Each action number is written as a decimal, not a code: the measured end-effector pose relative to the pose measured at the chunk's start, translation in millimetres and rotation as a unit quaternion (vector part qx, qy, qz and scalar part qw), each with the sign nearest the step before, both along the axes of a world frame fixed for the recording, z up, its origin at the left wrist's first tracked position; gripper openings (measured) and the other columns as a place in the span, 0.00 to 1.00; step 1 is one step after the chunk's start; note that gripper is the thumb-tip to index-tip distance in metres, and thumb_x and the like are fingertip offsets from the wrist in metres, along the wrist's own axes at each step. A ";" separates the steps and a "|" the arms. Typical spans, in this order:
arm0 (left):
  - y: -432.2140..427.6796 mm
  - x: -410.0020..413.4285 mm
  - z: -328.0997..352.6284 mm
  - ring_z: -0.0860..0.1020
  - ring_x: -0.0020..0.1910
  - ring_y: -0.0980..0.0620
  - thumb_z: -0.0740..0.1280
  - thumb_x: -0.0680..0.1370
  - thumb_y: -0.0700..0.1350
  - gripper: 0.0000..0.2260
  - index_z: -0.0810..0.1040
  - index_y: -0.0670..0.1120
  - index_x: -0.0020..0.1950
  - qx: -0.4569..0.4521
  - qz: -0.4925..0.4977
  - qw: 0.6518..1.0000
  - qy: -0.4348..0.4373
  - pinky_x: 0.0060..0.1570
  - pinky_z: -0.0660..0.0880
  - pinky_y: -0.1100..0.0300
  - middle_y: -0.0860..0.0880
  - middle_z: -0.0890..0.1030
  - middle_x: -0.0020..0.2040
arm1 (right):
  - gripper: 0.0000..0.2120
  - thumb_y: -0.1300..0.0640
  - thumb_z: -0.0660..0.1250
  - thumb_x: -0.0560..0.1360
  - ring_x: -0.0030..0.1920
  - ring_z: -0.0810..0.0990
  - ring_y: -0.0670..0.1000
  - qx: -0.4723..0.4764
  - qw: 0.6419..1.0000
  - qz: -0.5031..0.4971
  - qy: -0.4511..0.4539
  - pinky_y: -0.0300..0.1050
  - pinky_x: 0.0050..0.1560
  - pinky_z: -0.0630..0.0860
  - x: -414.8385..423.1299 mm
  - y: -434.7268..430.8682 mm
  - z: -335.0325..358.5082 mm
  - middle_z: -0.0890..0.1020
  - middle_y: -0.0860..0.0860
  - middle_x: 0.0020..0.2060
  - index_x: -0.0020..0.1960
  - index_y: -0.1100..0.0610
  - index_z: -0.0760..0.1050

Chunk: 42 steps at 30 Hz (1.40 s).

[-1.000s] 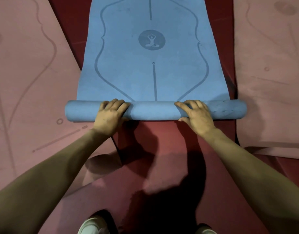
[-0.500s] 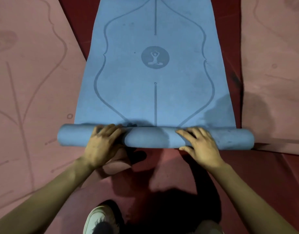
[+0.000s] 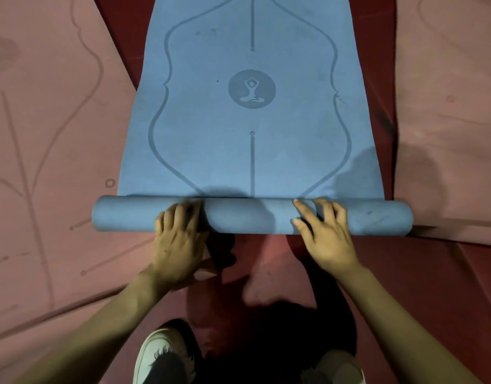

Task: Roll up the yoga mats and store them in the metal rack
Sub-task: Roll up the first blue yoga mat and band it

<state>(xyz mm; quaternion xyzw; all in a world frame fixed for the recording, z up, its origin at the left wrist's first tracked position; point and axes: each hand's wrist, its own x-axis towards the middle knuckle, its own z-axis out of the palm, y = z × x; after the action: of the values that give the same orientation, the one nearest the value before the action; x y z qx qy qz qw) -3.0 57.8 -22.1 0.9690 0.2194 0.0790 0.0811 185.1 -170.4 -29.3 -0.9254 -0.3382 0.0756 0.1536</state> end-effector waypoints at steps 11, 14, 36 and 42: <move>2.1 10.4 -4.3 0.71 0.59 0.34 0.60 0.78 0.51 0.20 0.75 0.40 0.64 -0.075 -0.002 0.997 0.017 0.61 0.69 0.37 0.36 0.73 0.60 | 0.22 0.48 0.54 0.79 0.70 0.61 0.63 0.030 0.991 -0.036 -0.122 0.66 0.70 0.50 -23.1 9.4 -29.1 0.67 0.64 0.63 0.69 0.58 0.68; 3.0 14.1 -4.0 0.70 0.57 0.35 0.63 0.75 0.47 0.19 0.76 0.38 0.63 -0.072 -0.014 0.997 -0.001 0.59 0.70 0.37 0.36 0.74 0.59 | 0.21 0.49 0.55 0.79 0.71 0.61 0.62 0.030 0.993 -0.019 -0.113 0.66 0.70 0.51 -20.4 7.5 -27.6 0.68 0.64 0.63 0.69 0.57 0.67; 26.9 39.7 2.7 0.71 0.56 0.35 0.59 0.72 0.51 0.22 0.79 0.49 0.63 -0.052 0.017 0.998 0.031 0.58 0.68 0.36 0.36 0.73 0.58 | 0.22 0.54 0.71 0.73 0.63 0.68 0.68 0.021 0.995 -0.051 -0.088 0.66 0.62 0.69 14.8 14.1 -13.9 0.70 0.68 0.61 0.66 0.55 0.73; 49.8 42.0 2.9 0.78 0.51 0.38 0.59 0.74 0.51 0.18 0.76 0.39 0.55 -0.075 0.035 0.997 -0.011 0.60 0.67 0.38 0.40 0.79 0.51 | 0.22 0.58 0.71 0.73 0.62 0.70 0.63 0.058 0.998 -0.013 -0.021 0.57 0.63 0.70 42.1 12.7 -3.6 0.72 0.64 0.61 0.63 0.66 0.70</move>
<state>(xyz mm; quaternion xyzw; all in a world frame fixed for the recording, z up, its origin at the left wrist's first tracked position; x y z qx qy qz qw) 39.0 107.6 -19.2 0.9511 0.2574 0.0759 0.1531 227.2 -157.7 -32.9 -0.9206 -0.3332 0.0347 0.2007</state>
